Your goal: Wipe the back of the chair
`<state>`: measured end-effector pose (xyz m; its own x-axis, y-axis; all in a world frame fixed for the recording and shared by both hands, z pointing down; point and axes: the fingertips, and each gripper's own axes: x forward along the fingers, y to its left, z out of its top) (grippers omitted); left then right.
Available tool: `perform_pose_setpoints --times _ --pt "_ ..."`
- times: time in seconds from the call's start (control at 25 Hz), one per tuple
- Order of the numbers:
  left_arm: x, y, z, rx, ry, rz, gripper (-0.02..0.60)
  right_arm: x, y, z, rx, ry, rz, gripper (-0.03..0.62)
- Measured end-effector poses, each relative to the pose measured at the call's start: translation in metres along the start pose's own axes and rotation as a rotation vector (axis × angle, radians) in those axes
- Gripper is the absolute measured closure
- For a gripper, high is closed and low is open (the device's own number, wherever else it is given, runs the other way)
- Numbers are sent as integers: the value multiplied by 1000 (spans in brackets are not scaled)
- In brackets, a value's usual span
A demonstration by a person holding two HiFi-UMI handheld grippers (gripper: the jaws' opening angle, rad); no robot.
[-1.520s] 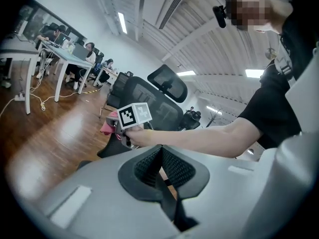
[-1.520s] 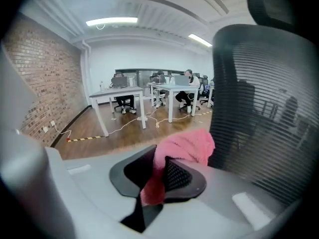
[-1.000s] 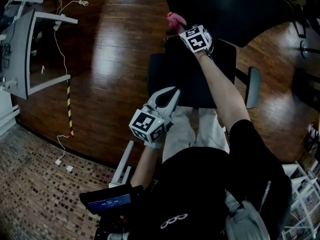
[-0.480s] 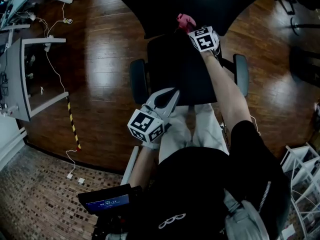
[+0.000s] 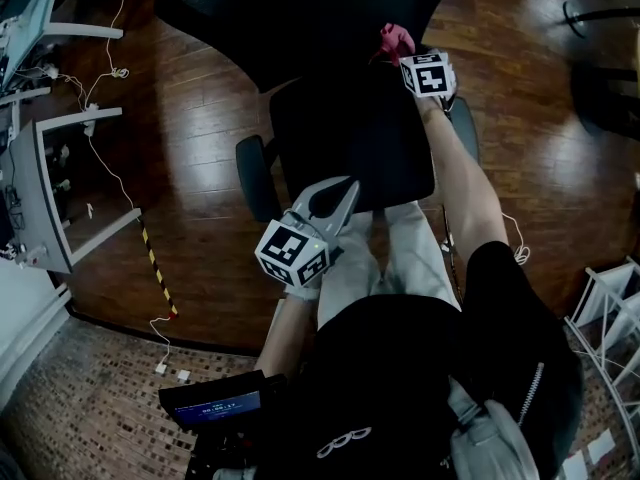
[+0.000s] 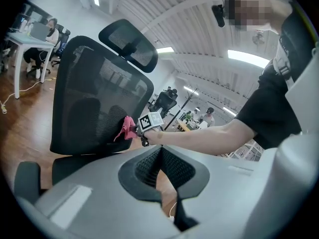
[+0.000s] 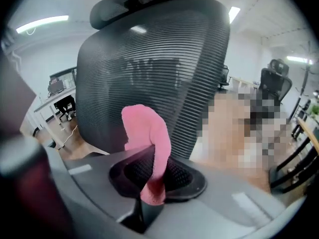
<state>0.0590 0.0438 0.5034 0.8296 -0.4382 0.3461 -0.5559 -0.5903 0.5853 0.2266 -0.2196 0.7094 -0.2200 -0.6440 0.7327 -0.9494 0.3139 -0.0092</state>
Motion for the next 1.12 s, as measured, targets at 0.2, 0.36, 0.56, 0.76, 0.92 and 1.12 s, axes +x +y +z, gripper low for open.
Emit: perform_pose_setpoints --times 0.2,0.36,0.56,0.76,0.92,1.12 --pt "11 -5 -1 -3 15 -15 591 -14 -41 -15 119 15 -80 553" --pt "16 -6 -4 -10 14 -22 591 -27 -73 -33 259 25 -170 553" --pt "18 -6 -5 -24 4 -25 591 -29 -85 -54 299 76 -222 553" --pt "0 11 -7 -41 -4 -11 591 6 -36 -59 257 103 -162 553" --pt "-24 32 -12 -66 -15 17 591 27 11 -41 223 68 -143 554" --pt "-45 53 -16 -111 -34 45 591 46 87 -19 100 50 -49 554"
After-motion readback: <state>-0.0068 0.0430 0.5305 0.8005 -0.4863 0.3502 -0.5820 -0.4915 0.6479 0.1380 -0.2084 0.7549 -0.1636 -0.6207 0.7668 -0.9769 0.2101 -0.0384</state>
